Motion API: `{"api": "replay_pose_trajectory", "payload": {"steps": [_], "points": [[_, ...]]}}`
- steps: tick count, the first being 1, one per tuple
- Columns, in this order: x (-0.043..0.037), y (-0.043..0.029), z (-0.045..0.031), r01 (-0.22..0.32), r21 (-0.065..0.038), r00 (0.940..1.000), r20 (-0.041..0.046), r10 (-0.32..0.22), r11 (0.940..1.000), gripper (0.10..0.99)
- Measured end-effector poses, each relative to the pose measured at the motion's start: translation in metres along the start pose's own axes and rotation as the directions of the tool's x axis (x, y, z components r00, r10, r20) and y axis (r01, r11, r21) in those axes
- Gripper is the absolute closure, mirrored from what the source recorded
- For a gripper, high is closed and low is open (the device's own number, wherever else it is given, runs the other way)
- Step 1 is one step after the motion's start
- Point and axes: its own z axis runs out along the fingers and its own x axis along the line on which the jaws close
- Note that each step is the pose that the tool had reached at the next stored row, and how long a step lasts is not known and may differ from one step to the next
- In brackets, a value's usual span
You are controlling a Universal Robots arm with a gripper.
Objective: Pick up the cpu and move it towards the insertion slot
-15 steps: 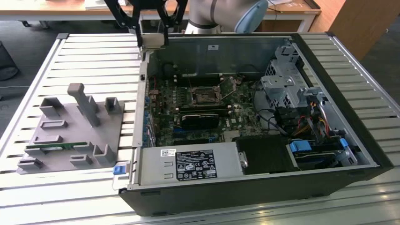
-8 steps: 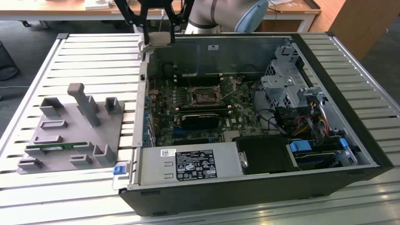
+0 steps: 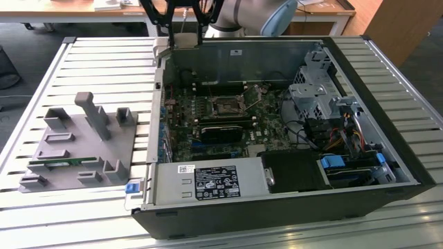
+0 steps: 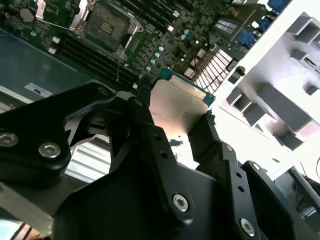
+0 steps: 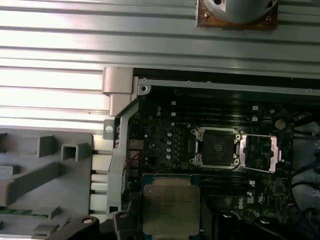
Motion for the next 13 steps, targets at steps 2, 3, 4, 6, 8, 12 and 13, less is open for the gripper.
{"api": "replay_pose_trajectory", "payload": {"steps": [2, 3, 4, 6, 8, 12, 13], "points": [[-0.0046, 0.0026, 0.0004, 0.0, 0.0, 1.0, 0.0001, 0.0, 1.0, 0.541], [-0.007, 0.0038, 0.0006, 0.0, 0.0, 1.0, 0.0, 0.0, 1.0, 0.541], [-0.0095, 0.005, 0.0008, 0.0, 0.0, 1.0, 0.0, 0.0, 1.0, 0.541], [-0.0144, 0.0069, 0.0011, 0.0, 0.0, 1.0, 0.0, 0.0, 1.0, 0.541], [-0.0191, 0.0088, 0.0015, 0.0, 0.0, 1.0, 0.0, 0.0, 1.0, 0.541], [-0.0268, 0.012, 0.0024, 0.0, 0.0, 1.0, 0.0, 0.0, 1.0, 0.541], [-0.0286, 0.0127, 0.0026, -0.001, 0.0, 1.0, 0.0, 0.001, 1.0, 0.541]]}}
